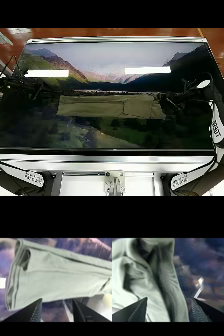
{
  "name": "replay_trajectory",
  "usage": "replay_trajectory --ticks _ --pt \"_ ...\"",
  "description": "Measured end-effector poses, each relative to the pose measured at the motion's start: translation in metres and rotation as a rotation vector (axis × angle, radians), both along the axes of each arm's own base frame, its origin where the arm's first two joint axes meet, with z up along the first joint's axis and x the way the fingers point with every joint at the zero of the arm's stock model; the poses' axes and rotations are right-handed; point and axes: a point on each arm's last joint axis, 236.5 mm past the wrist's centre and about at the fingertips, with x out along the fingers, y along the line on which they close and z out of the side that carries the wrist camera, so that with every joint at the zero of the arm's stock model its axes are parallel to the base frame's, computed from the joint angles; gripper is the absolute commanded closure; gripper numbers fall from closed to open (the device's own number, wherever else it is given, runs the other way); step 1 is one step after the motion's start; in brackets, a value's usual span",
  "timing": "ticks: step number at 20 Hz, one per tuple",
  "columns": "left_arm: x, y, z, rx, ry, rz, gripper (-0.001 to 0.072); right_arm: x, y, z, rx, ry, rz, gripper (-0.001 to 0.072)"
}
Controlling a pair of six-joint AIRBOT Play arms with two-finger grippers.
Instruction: Fold the shirts.
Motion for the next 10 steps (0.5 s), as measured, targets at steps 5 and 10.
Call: replay_trajectory --ticks 5,10 --pt "-0.018 -0.007 0.018 -0.016 0.016 -0.058 0.0288 -0.002 0.03 -0.018 0.164 0.063 -0.011 0.0062" --pt "-0.028 -0.021 0.028 -0.024 0.026 -0.111 0.0435 0.001 0.053 -0.031 0.206 0.05 0.027 0.0649"
